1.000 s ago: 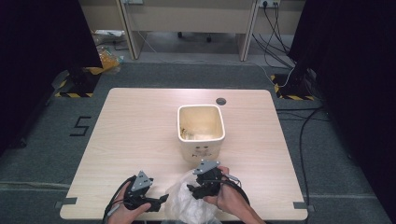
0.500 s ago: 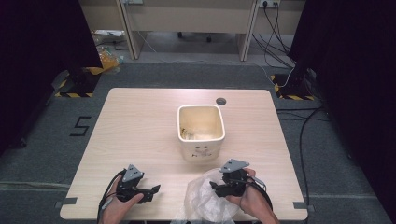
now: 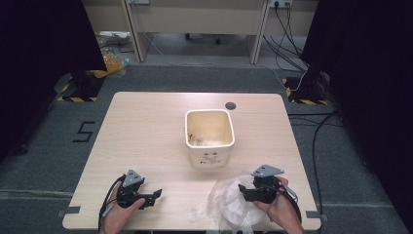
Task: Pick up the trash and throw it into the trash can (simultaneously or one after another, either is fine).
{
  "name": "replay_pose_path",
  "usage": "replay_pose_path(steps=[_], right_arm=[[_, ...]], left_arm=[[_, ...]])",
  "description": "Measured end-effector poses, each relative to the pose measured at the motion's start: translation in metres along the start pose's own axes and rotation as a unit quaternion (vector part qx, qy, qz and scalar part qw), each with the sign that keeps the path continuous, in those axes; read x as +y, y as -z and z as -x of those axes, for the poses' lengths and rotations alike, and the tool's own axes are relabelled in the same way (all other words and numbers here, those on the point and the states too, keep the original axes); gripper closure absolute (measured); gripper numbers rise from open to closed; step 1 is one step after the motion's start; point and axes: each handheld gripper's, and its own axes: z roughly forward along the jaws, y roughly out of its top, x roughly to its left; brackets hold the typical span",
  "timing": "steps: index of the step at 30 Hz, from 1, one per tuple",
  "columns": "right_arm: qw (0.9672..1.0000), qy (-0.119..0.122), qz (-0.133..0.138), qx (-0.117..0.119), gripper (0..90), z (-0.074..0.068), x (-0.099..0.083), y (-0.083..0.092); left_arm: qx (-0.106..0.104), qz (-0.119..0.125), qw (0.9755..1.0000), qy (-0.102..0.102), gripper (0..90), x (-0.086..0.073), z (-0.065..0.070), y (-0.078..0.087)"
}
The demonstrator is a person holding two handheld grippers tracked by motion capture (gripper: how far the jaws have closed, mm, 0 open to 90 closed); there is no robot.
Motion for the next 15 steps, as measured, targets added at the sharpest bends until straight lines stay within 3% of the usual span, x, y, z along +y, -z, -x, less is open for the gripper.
replay_pose_path(steps=[7,10,15], right_arm=[[0.9992,-0.035,0.004,-0.018,35.2,0.026,-0.007,0.006],[0.9990,-0.041,0.007,-0.014,35.4,0.030,-0.008,0.006],[0.9992,-0.034,0.005,-0.021,35.3,0.028,-0.007,0.007]], left_arm=[[-0.003,-0.002,1.0000,-0.002,15.4,0.000,0.003,-0.003],[-0.007,-0.001,1.0000,-0.004,15.4,0.001,0.007,-0.003],[-0.042,0.012,0.9986,-0.031,15.4,0.012,0.035,-0.005]])
